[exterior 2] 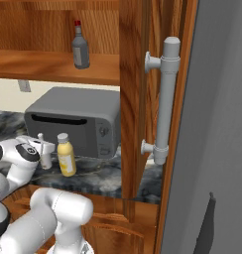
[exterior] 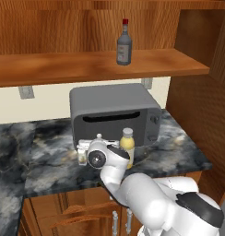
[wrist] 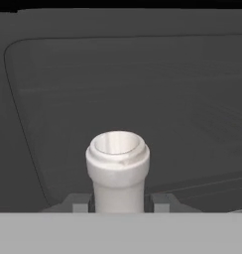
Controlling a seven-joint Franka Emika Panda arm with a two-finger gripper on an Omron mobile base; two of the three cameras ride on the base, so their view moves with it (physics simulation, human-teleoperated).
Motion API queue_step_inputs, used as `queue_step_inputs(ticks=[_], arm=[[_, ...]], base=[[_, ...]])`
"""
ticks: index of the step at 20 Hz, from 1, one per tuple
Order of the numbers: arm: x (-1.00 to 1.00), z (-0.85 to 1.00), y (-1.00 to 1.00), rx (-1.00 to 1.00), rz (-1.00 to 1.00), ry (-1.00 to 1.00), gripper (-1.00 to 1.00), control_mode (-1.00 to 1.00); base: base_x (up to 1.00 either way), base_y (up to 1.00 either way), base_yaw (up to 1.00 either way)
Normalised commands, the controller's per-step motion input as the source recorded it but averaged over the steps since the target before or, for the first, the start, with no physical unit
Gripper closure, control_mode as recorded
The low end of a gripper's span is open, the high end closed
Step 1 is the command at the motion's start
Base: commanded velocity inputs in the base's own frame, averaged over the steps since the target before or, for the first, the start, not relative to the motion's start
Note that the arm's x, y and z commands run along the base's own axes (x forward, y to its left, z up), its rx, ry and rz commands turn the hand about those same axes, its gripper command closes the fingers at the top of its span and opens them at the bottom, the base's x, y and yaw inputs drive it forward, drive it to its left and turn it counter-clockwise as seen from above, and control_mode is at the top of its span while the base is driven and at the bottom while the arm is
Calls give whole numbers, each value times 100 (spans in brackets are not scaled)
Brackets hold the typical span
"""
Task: Sort all alcoholic drinks to one cabinet, and non-alcoholic drinks to the other.
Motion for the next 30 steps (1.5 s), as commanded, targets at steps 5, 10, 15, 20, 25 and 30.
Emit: queue_step_inputs(ticks=[5, 10, 15, 20, 25, 30], arm=[[0, 0, 0, 0, 0, 0, 100, -100], [-3, 21, -1, 0, -1, -1, 100, -100], [-6, 45, 8, -5, -5, 0, 100, -100], [-26, 43, 1, -5, -5, 0, 100, -100], [-40, 34, 4, -1, -1, 0, 100, -100], [-43, 38, 2, 0, -2, 0, 100, -100]], base=[[0, 0, 0], [0, 0, 0], [0, 0, 0], [0, 0, 0], [0, 0, 0], [0, 0, 0]])
